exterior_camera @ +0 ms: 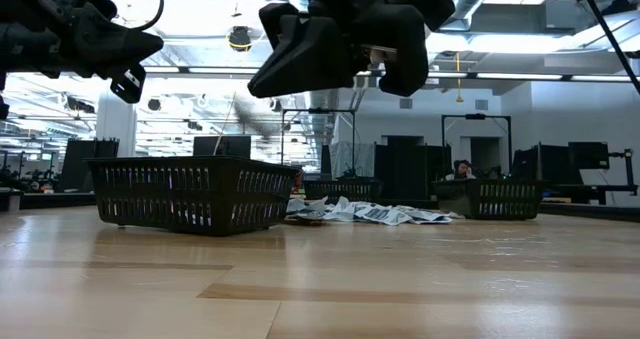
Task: Pick & Place First Aid Supplies
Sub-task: Put the white towelette pack into the bottom black bin
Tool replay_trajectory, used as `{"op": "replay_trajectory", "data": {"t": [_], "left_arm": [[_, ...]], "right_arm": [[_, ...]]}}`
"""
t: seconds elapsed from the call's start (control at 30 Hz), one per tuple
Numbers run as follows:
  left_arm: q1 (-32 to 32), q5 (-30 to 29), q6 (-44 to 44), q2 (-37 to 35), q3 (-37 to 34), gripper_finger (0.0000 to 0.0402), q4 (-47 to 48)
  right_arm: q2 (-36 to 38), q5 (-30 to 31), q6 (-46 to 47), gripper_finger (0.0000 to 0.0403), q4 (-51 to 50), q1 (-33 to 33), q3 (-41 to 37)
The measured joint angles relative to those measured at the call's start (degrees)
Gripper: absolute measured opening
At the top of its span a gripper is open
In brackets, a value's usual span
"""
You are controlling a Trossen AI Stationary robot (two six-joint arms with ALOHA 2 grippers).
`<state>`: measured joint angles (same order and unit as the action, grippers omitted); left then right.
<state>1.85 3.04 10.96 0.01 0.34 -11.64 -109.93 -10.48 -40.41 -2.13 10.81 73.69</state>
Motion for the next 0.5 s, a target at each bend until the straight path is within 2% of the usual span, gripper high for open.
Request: {"op": "replay_trajectory", "data": {"t": [0.2, 0.37, 0.5], "left_arm": [[0.0, 0.01, 0.02, 0.0, 0.0, 0.0008, 0.0], [0.0, 0.01, 0.01, 0.02, -0.01, 0.0008, 0.0], [0.0, 0.01, 0.02, 0.0, 0.0, 0.0008, -0.02]], "right_arm": [[-0.02, 2.67, 0.16, 0.0072, 0.46, 0.0, 0.0], [0.63, 12.06, 1.14, 0.0081, 0.26, 0.0, 0.03], [2.0, 20.62, 8.24, 0.0074, -1.25, 0.04, 0.21]]}}
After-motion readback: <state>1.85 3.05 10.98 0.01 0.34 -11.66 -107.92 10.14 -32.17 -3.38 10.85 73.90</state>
